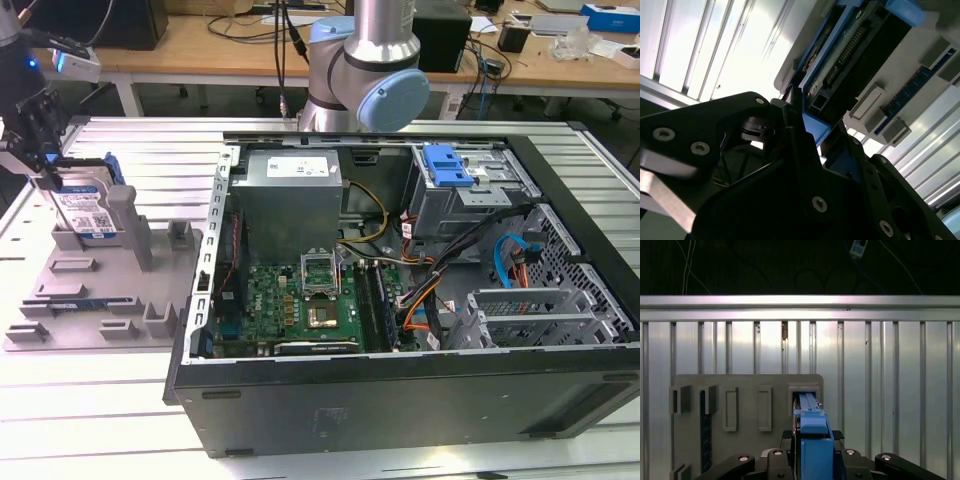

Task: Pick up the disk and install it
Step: 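Pick up the disk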

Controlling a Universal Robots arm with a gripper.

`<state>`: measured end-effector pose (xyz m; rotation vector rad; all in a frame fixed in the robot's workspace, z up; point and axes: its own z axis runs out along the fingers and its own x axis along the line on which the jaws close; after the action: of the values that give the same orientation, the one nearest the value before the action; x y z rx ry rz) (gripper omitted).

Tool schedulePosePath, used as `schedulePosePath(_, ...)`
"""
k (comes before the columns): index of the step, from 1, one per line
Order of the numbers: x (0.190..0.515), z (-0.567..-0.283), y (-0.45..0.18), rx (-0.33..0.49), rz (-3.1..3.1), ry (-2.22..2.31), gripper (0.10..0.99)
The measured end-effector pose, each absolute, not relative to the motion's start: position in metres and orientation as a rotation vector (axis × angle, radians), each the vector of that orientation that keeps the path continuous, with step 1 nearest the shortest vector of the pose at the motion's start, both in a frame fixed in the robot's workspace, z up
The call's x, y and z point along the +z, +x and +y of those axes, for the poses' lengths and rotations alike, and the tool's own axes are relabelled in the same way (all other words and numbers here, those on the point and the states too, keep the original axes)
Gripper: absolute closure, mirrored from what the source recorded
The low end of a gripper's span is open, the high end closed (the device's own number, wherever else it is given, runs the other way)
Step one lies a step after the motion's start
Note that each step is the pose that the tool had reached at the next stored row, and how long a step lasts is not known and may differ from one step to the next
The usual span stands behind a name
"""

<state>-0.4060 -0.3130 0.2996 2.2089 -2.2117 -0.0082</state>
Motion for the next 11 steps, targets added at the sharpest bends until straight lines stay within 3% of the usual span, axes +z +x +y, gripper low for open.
schedulePosePath(11,0.2995,-0.313,-0.4067,-0.005,-2.213,2.21,0.722)
